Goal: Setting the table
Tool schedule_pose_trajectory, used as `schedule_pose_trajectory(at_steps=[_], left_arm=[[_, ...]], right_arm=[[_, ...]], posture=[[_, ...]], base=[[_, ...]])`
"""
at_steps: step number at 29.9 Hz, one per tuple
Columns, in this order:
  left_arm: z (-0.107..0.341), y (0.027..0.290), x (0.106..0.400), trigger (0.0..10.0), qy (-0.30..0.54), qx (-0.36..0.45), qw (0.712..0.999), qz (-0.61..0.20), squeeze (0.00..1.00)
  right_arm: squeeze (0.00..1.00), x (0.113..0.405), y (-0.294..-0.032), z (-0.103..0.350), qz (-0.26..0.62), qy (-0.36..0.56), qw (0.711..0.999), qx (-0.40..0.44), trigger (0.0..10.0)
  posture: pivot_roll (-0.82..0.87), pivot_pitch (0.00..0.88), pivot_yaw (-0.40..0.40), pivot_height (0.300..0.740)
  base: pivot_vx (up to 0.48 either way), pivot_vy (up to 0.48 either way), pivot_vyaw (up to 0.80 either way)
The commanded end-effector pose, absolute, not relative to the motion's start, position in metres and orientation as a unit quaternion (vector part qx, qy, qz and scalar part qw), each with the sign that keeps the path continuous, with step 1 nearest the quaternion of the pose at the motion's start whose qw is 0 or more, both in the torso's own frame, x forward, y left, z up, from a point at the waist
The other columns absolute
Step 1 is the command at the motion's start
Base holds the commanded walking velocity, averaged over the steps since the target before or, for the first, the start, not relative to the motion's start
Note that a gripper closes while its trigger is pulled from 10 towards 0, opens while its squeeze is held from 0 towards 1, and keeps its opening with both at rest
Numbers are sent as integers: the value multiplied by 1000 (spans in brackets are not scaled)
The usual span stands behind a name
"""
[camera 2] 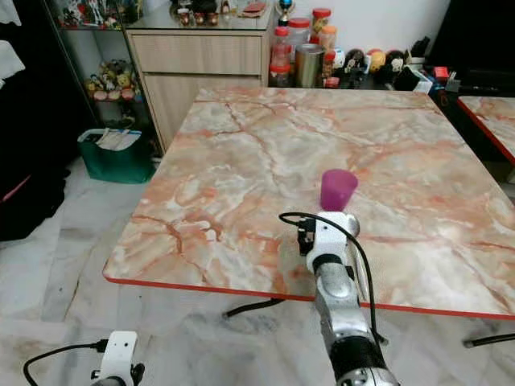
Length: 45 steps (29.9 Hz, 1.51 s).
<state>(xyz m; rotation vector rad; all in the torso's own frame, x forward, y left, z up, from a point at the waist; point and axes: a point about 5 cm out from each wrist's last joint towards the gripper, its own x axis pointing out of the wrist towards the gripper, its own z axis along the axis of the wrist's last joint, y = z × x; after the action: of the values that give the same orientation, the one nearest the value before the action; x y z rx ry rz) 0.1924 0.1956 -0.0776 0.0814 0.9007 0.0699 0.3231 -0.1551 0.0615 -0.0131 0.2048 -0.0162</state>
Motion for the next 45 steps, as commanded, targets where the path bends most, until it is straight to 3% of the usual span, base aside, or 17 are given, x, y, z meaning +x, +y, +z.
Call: schedule_pose_trajectory(at_steps=[1,9,27,45], left_arm=[[-78,196,191,10000,442,43,896,29,0],[-78,197,192,10000,442,39,895,33,0],[-78,198,192,10000,442,35,895,37,0],[-78,199,191,10000,444,34,894,38,0]], right_arm=[[0,326,-153,64,-5,105,994,-2,10000],[0,326,-145,63,-6,117,993,13,10000],[0,322,-163,62,-55,128,990,6,10000],[0,317,-163,52,-49,172,984,-14,10000]], posture=[[-21,0,-10,719],[-17,0,-9,719],[-21,0,-6,719],[-21,0,-8,719]], base=[[0,0,0],[0,0,0],[0,0,0],[0,0,0]])
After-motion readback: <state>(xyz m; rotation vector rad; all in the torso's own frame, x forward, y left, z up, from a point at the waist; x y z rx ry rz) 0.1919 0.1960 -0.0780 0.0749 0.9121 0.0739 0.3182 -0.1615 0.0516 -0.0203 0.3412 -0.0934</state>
